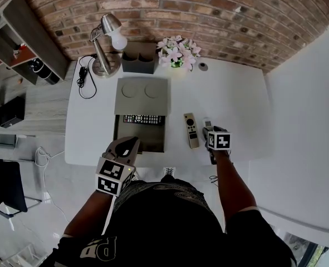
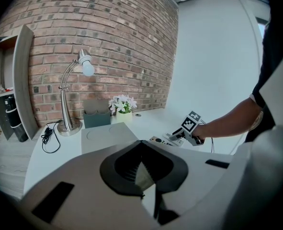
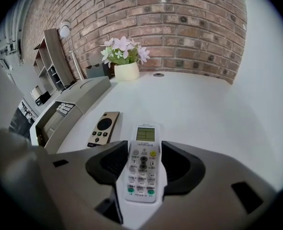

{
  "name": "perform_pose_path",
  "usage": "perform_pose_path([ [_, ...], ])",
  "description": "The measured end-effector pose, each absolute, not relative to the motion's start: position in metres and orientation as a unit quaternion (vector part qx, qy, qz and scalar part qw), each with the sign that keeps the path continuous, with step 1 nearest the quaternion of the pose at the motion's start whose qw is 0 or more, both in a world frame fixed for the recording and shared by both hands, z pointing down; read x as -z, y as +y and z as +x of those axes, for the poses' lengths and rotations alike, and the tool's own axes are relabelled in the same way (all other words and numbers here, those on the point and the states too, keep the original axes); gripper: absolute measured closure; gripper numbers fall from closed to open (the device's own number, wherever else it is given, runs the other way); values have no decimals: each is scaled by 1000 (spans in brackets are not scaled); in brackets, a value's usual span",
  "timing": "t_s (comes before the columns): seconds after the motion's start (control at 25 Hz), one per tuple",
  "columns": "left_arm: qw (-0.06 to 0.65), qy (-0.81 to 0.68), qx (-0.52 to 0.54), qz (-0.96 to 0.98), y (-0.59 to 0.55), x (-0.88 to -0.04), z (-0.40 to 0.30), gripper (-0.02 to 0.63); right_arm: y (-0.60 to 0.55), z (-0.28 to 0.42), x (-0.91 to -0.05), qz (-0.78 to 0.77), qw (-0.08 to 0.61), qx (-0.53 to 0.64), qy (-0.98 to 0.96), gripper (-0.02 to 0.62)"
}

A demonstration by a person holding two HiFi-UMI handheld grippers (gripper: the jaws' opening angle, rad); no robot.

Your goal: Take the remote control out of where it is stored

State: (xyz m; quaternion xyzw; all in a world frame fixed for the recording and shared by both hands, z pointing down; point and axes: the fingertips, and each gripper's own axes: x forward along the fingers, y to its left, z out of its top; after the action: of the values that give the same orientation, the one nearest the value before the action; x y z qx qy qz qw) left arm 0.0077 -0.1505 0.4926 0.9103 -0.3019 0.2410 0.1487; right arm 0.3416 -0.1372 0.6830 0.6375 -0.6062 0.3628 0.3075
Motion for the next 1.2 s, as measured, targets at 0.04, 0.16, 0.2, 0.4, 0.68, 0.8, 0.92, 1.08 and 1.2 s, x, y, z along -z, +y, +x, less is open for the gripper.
perform_pose_path([
  [0.04, 149, -303, -240, 910, -151, -492, 7, 601, -136, 342, -681, 640, 307, -359, -606, 387],
  [0.16, 147, -303, -236, 911, -151, -491, 6, 600, -134, 338, -672, 649, 297, -347, -608, 388],
  [0.2, 146, -303, -235, 912, -151, -490, 5, 601, -134, 335, -668, 651, 292, -342, -611, 388],
  [0.4, 149, -307, -231, 911, -154, -490, 1, 600, -138, 300, -638, 642, 243, -322, -652, 390],
  [0.68, 161, -318, -222, 908, -157, -487, -10, 601, -143, 208, -587, 572, 184, -291, -744, 588],
  [0.8, 171, -324, -218, 905, -160, -489, -18, 601, -144, 170, -581, 536, 184, -281, -774, 589],
  [0.92, 180, -330, -212, 902, -163, -490, -28, 601, -148, 143, -580, 517, 189, -278, -788, 588],
  [1.08, 177, -340, -213, 899, -166, -489, -40, 601, -155, 116, -577, 499, 195, -280, -797, 588],
  [1.2, 176, -340, -214, 899, -167, -490, -46, 601, -161, 100, -583, 485, 222, -264, -804, 588],
])
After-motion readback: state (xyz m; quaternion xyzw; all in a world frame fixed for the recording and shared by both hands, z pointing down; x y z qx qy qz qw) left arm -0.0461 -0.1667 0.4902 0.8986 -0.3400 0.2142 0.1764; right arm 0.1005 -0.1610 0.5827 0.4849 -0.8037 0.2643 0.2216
